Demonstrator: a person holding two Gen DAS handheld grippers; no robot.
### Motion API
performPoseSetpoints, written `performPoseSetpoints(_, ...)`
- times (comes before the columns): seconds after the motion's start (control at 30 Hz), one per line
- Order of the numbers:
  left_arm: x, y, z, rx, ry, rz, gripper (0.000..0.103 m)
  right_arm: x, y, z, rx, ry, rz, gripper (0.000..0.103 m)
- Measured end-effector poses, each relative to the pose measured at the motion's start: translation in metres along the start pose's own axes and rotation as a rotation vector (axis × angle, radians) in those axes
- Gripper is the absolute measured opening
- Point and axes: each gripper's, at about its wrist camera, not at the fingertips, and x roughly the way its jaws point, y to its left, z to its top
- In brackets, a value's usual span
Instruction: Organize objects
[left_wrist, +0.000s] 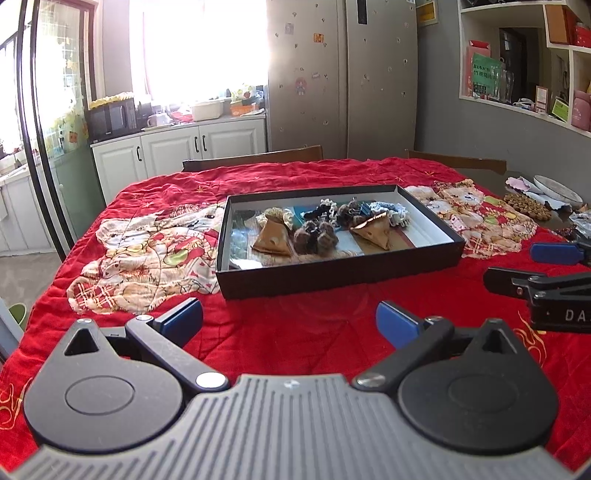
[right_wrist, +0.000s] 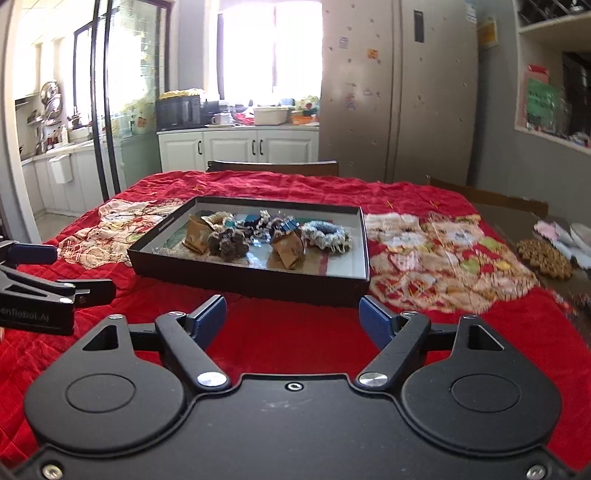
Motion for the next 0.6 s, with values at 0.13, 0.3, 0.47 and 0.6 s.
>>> performPoseSetpoints(0.13, 0.001, -0.001, -0.006, 0.001, 0.022, 0.004, 0.103, -0.002, -0.002, -0.011, 0.033, 0.019, -0.013, 0.080)
performPoseSetpoints(0.3, 0.004, -0.001, -0.015, -0.015, 0.057, 0.007, 0.103, -0.006, -0.001, -0.022, 0.059, 0.032, -0.027, 0.082)
performPoseSetpoints(0.47, 0.005, -0.001, -0.022, -0.017, 0.079, 0.008, 0.103, -0.012, 0.005, -0.030, 0.072, 0.042, -0.017, 0.084)
performPoseSetpoints(0.6, 0.003, 0.000, -0.025, -0.032, 0.084, 0.009, 0.103, -0.015, 0.007, -0.032, 0.078, 0.047, -0.014, 0.085)
